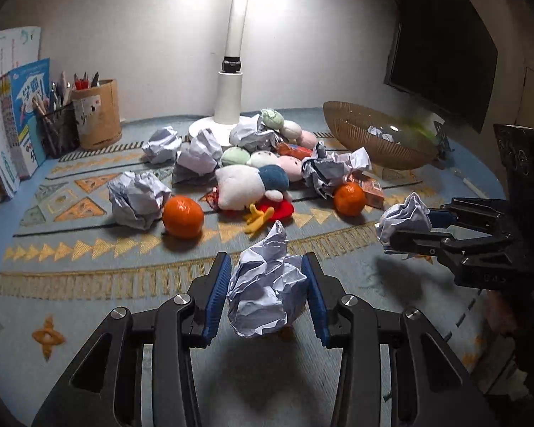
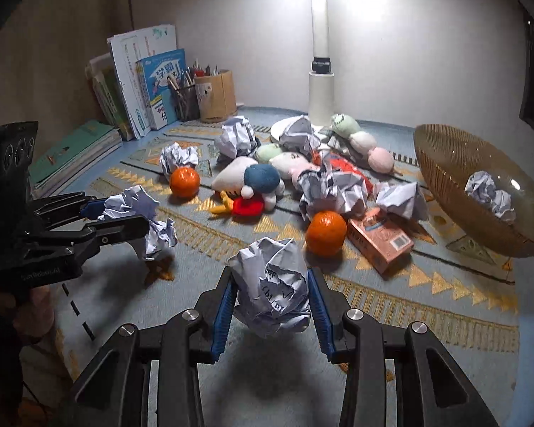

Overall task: Organize objects
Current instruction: 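Grasp a paper ball with the left tool while the right tool grasps another paper ball, then carry both paper balls over the brown bowl and open both tools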

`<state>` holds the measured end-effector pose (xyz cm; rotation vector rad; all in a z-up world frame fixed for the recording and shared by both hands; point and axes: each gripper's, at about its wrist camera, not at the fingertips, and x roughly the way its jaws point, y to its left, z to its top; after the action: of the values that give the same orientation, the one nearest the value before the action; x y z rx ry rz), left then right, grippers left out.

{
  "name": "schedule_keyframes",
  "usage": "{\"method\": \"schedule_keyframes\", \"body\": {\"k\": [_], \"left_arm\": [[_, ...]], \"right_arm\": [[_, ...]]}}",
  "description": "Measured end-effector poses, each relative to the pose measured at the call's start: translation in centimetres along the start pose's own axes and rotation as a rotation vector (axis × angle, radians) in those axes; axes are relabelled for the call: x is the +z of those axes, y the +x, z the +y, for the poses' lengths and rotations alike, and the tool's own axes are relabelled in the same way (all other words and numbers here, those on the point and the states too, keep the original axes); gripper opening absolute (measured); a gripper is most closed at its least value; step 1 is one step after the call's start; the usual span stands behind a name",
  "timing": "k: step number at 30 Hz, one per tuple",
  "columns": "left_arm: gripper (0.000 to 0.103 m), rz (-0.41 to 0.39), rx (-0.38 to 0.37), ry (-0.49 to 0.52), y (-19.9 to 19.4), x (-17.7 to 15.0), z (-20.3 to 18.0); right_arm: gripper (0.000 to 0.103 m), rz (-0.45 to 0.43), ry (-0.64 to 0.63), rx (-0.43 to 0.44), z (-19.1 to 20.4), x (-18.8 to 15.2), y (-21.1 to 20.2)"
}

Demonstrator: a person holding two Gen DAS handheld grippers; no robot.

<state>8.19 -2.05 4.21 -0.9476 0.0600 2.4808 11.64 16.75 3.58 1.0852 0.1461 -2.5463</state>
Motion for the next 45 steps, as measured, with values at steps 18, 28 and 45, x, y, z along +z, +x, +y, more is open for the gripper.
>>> {"method": "schedule_keyframes", "body": {"k": [18,28,45], "left_arm": [[0.090,0.089,0.150,0.071,0.0,-4.7,-2.7],[0.040,0.045,0.075,-0.053,-1.2,-4.6,-1.4],[0.040,-0.128,-0.101,0.127,3.3,11.3,-14.6]], "right_arm": [[0.066,0.076,0.044,0.071,-1.2,-1.2,1.3],[0.038,0.075,-0.019,0.007,0.2,-1.3,1.5],[0.037,-0.213,0.312,-0.245,-17.3,4.0,-11.0]]}}
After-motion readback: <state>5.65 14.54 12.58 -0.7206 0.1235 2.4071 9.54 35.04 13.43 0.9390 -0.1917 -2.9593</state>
